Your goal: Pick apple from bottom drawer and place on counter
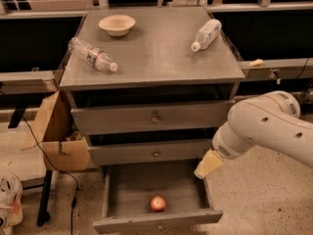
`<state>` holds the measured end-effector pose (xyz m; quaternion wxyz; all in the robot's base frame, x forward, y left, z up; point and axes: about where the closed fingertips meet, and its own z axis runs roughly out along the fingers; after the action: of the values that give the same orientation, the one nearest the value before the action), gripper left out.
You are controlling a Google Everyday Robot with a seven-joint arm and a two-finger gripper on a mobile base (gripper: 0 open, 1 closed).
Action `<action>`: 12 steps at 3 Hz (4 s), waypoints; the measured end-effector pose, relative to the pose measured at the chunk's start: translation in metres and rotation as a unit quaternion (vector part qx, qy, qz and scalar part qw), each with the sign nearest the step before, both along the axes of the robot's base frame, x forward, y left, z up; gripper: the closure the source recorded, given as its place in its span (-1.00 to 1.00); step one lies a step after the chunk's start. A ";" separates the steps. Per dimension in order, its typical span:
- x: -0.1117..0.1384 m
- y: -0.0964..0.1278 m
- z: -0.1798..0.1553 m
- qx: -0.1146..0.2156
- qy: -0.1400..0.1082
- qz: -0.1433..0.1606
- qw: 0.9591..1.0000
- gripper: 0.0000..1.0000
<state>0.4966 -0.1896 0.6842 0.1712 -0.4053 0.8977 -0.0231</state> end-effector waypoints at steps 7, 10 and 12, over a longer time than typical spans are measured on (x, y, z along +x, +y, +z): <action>-0.033 0.085 -0.329 0.179 0.161 -0.336 0.910 -1.00; -0.005 0.103 -0.332 0.223 0.137 -0.330 0.907 -1.00; 0.061 0.139 -0.375 0.195 0.155 -0.308 0.918 -1.00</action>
Offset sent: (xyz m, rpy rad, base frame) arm -0.0017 -0.0175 -0.1057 0.1646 0.2635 -0.3986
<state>0.5574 -0.0505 0.3090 0.0894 -0.0656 0.9803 0.1637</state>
